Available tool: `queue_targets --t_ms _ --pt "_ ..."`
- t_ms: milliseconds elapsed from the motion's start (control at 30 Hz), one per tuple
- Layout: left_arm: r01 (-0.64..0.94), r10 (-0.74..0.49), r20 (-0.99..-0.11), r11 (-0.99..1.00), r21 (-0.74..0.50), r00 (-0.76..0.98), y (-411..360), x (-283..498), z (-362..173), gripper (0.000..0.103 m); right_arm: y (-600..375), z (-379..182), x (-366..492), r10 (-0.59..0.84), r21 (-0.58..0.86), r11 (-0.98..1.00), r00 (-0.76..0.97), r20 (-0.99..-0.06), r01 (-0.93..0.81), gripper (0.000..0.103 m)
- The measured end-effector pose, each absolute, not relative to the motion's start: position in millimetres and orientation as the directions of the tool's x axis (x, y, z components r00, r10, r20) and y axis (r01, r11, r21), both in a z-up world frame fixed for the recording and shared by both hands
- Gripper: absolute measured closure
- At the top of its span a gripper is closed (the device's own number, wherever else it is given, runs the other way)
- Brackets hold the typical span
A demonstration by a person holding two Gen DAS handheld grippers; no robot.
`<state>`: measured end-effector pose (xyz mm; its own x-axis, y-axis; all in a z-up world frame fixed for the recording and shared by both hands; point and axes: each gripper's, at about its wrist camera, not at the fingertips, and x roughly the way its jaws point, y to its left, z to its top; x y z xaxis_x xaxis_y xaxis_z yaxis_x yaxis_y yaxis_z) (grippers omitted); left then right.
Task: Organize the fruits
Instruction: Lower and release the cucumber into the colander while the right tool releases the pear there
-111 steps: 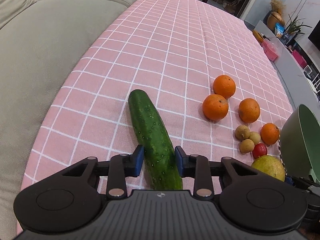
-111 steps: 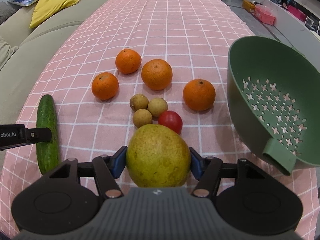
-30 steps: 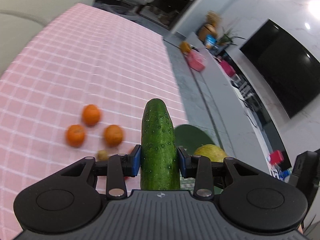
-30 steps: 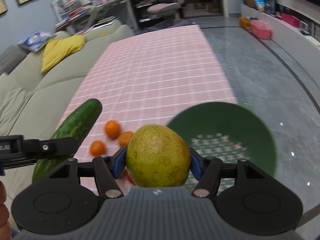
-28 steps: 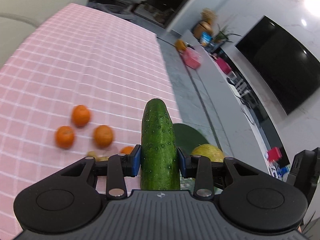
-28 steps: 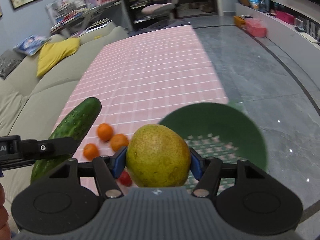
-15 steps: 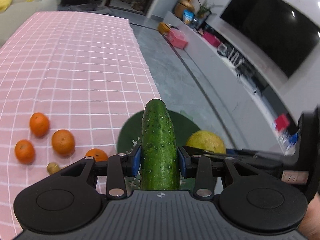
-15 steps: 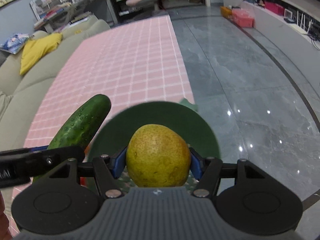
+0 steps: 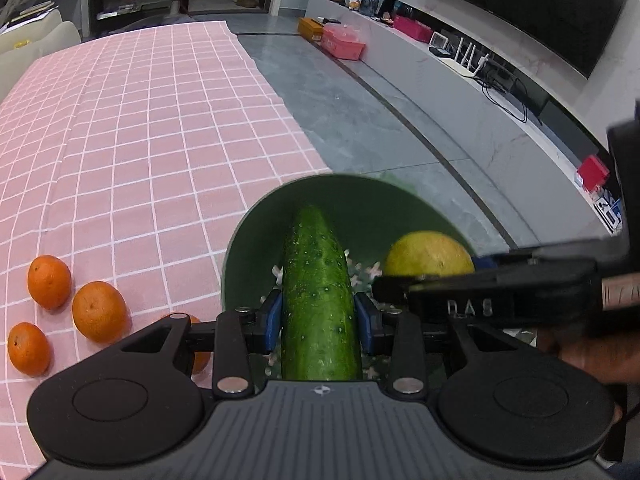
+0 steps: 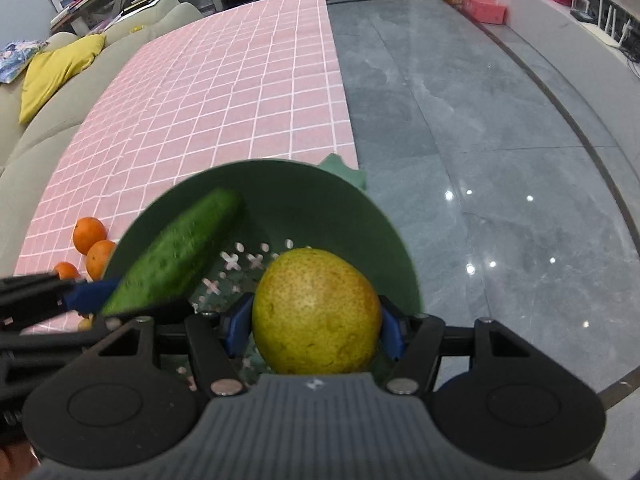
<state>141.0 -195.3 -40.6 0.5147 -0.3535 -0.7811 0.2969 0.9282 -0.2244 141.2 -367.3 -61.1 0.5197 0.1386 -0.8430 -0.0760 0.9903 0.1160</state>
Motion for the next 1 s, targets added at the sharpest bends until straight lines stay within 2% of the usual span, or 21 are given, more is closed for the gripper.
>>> queue_targets --t_ms 333,767,800,867,900,1000 --pt "0.238 -0.373 -0.789 0.927 -0.291 0.489 -183.1 140.1 -47.3 0.061 -353.1 -66.9 153.6 0.108 0.035 0.988 0.523 -0.845 -0.147 0.042" --pt "0.259 -0.377 -0.779 0.924 -0.281 0.5 -184.8 135.4 -46.0 0.059 -348.0 -67.4 151.6 0.09 -0.001 0.985 0.517 -0.851 -0.174 0.042" --pt "0.261 -0.38 -0.777 0.923 -0.282 0.502 -184.4 134.3 -45.6 0.058 -347.3 -68.0 151.9 0.09 -0.001 0.985 0.517 -0.851 -0.173 0.04" --pt "0.247 -0.386 -0.772 0.922 -0.3 0.505 -181.3 133.3 -44.9 0.05 -350.4 -65.7 152.1 0.119 0.037 0.986 0.52 -0.846 -0.165 0.036" --pt "0.237 -0.398 -0.767 0.917 -0.321 0.503 -178.1 133.3 -45.4 0.05 -351.9 -64.4 152.2 0.13 0.053 0.986 0.523 -0.842 -0.16 0.032" --pt "0.211 -0.406 -0.759 0.914 -0.347 0.509 -169.5 133.8 -43.4 0.052 -354.5 -61.2 152.7 0.14 0.074 0.987 0.53 -0.836 -0.145 0.032"
